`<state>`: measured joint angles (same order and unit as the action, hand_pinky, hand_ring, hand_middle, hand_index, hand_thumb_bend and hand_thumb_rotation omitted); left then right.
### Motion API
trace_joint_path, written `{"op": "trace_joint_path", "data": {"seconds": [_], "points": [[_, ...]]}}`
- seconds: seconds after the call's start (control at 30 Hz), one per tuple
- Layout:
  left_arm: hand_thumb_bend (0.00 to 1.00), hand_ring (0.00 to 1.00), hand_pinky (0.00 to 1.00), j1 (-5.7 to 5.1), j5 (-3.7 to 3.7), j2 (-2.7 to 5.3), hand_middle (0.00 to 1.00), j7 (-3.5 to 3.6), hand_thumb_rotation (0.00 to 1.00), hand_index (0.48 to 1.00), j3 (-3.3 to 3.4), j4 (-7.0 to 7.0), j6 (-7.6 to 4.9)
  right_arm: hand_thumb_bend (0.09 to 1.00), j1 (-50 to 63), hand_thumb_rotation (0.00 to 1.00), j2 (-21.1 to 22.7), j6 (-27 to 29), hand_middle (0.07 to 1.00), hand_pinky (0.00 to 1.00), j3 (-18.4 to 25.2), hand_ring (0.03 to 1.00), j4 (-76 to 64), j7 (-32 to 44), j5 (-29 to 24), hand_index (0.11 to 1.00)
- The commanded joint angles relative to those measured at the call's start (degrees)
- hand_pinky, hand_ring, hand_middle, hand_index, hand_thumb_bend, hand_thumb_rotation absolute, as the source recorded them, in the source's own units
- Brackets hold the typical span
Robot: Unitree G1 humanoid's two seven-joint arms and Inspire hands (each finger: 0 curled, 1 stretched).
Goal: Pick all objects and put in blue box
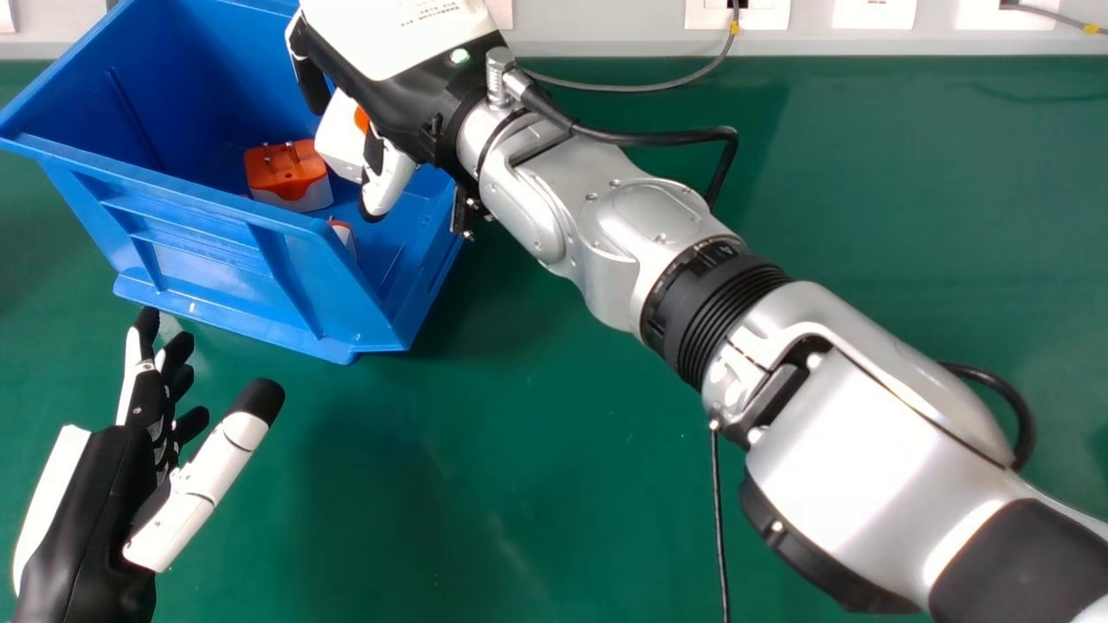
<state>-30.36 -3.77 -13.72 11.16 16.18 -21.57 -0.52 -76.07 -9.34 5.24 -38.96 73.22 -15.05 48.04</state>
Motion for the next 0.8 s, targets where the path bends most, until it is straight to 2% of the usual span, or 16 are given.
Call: {"op": "trace_joint_path", "data": {"seconds": [0.0, 0.3, 0.53, 0.77], "points": [[0.79, 1.00, 0.94, -0.31, 0.05, 0.37, 1.00, -0.35, 0.70, 1.000, 0.12, -1.69, 0.02, 0.822, -1.9, 0.19, -0.7, -0.7, 0.971, 0.93, -0.4, 0.968, -1.5, -2.0, 0.6, 0.970], [0.79, 1.00, 0.94, -0.03, 0.05, 0.25, 1.00, -0.35, 0.70, 1.000, 0.03, -1.93, 0.48, 0.846, -1.6, 0.21, -0.6, -1.2, 0.997, 0.96, -1.1, 0.996, -1.2, -2.8, 0.9, 0.996], [0.79, 1.00, 0.94, 0.58, 0.01, 0.22, 1.00, -0.33, 0.70, 1.000, 0.09, -1.04, 0.19, 0.844, -1.2, 0.20, -0.6, -1.2, 1.000, 0.95, -1.1, 1.000, -1.2, -2.9, 0.8, 1.000], [0.80, 1.00, 0.94, 0.74, -0.97, 0.36, 1.00, -0.17, 0.70, 1.000, 0.13, -1.42, 0.99, 0.848, -0.3, 0.21, -0.6, -1.2, 1.000, 0.95, -0.6, 1.000, -1.4, -3.3, 0.3, 1.000]]}}
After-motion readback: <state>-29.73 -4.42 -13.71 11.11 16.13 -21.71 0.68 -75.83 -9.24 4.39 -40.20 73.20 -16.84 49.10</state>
